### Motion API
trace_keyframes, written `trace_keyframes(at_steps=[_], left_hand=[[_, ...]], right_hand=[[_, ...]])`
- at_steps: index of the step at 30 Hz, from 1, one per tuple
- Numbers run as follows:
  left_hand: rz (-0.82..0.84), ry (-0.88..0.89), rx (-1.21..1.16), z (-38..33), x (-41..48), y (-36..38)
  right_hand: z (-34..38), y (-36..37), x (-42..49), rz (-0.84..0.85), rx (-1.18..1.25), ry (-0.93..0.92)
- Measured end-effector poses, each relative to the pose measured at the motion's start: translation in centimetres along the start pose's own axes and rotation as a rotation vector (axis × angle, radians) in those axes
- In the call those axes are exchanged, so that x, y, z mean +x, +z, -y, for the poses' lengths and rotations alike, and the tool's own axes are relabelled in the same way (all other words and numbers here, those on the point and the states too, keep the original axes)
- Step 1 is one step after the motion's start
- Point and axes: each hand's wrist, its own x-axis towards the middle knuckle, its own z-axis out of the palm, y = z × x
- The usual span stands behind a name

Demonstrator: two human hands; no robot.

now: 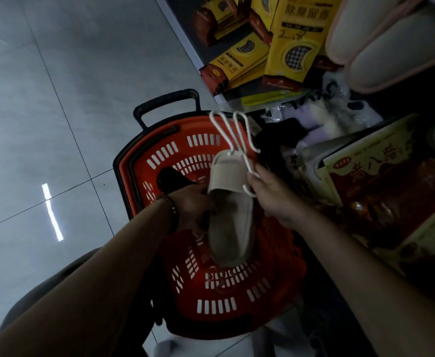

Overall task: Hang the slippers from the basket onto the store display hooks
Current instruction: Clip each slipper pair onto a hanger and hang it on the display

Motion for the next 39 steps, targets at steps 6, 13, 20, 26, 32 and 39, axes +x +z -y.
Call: trace_keyframes(at_steps=[6, 13, 20, 26, 32, 39], left_hand=[[0.309, -0.04, -0.029, 0.5, 1.7, -1.6], [-0.072, -0.03, 0.952, 4.9, 9.8, 0.9], [-0.192, 0.12, 0.576, 7.0, 15.2, 7.1], [-0.159, 0.061, 1.057, 7.9, 14.6, 6.9], [-0.33, 0.381, 1.237, 5.6, 11.3, 4.9], [-0.417, 0.448, 1.306, 0.6, 2.5, -0.8]], right_hand=[[0.1, -2.4, 0.5, -0.064, 0.109, 0.066], [-0.9, -5.4, 0.9, -0.1, -0.298, -0.024], [-1.7, -6.1, 1.7, -0.069, -0.305, -0.043], [-1.6, -6.4, 2.4, -0.039, -0.296, -0.016], [-0.7, -6.5, 2.0, -0.022, -0.366, -0.04], [0.7, -6.1, 1.5, -0.025, -0.054, -0.117]])
